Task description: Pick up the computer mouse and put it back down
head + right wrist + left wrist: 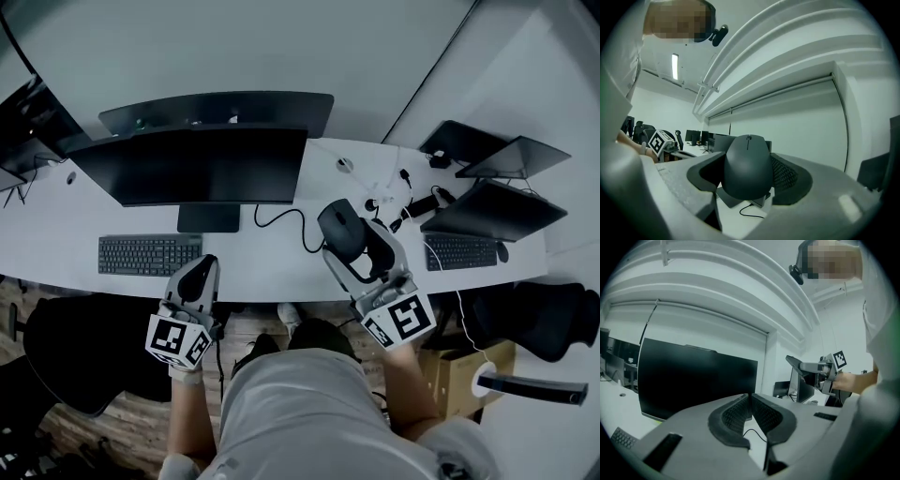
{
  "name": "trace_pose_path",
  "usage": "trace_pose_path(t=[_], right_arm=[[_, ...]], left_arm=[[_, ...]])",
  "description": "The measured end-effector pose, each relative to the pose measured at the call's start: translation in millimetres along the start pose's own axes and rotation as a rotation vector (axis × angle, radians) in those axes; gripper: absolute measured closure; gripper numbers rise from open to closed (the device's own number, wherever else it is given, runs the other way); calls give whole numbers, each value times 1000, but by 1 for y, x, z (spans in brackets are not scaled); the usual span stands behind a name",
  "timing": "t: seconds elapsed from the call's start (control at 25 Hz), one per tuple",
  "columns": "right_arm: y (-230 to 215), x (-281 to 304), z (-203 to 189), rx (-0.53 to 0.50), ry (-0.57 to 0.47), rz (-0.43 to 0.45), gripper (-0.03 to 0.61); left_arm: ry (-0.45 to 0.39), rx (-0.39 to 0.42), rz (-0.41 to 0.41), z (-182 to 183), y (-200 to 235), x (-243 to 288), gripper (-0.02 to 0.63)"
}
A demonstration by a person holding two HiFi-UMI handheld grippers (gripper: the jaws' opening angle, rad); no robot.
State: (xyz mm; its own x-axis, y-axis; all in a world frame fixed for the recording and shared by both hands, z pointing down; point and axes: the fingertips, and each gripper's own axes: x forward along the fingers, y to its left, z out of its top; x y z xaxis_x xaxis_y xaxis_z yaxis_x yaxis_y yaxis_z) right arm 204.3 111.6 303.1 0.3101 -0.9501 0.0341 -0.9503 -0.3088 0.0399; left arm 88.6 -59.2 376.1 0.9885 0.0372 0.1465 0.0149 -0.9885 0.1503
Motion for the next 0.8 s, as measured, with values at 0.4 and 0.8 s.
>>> trace_pose_path(t=[0.4, 0.8], right_arm=[[-9, -8, -4, -3, 8, -50, 287], [0, 22, -20, 25, 39, -8, 287]], left_arm=[[12, 0, -27, -5, 1, 4, 611], [27, -17, 10, -12, 16, -9, 610]])
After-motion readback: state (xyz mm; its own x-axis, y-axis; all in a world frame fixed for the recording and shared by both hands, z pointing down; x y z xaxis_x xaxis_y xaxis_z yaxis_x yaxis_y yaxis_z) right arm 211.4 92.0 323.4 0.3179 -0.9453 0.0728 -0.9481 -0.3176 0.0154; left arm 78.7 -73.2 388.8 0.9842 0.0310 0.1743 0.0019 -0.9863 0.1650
